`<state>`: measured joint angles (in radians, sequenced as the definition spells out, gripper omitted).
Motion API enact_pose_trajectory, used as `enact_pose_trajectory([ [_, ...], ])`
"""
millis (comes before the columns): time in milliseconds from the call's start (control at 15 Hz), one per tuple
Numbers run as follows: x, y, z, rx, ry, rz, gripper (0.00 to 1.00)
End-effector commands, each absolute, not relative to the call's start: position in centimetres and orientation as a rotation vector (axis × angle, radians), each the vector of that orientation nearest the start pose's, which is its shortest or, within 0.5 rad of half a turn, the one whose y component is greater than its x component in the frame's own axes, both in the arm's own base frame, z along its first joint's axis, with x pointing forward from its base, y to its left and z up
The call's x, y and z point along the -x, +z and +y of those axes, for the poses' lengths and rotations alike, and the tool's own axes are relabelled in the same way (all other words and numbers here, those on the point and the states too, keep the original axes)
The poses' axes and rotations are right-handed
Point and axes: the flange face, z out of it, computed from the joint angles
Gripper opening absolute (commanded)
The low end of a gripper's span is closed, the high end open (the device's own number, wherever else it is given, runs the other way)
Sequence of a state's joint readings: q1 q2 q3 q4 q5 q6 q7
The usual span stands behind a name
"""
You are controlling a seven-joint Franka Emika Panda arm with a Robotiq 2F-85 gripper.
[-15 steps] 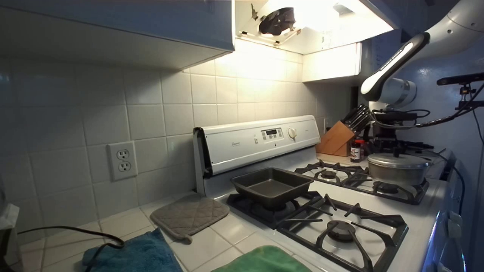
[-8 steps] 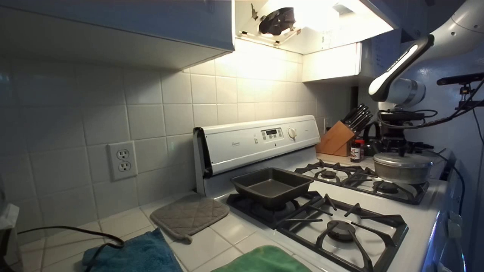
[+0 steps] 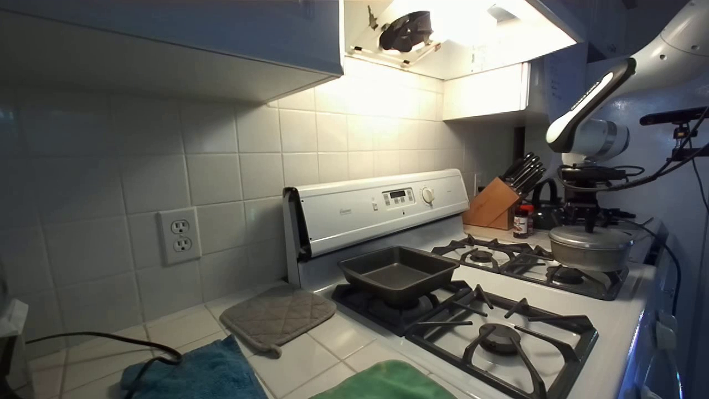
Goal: Pick up the pot from the left side of the stove and put it on the right side of the stove
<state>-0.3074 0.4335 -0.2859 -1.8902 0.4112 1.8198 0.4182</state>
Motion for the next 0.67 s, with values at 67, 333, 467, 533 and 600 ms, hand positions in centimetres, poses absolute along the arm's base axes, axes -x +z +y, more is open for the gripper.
enact_pose_trajectory([
  [67, -50.8, 26.0, -30.6, 2.282, 0.570, 1.600, 0.12],
  [333, -51.0, 25.6, -31.6, 2.258, 0.548, 1.623, 0.12],
  [467, -51.0, 25.2, -32.2, 2.244, 0.541, 1.637, 0.12],
  [533, -51.0, 25.1, -32.5, 2.239, 0.539, 1.644, 0.12],
  [600, -51.0, 25.0, -32.9, 2.235, 0.536, 1.652, 0.12],
])
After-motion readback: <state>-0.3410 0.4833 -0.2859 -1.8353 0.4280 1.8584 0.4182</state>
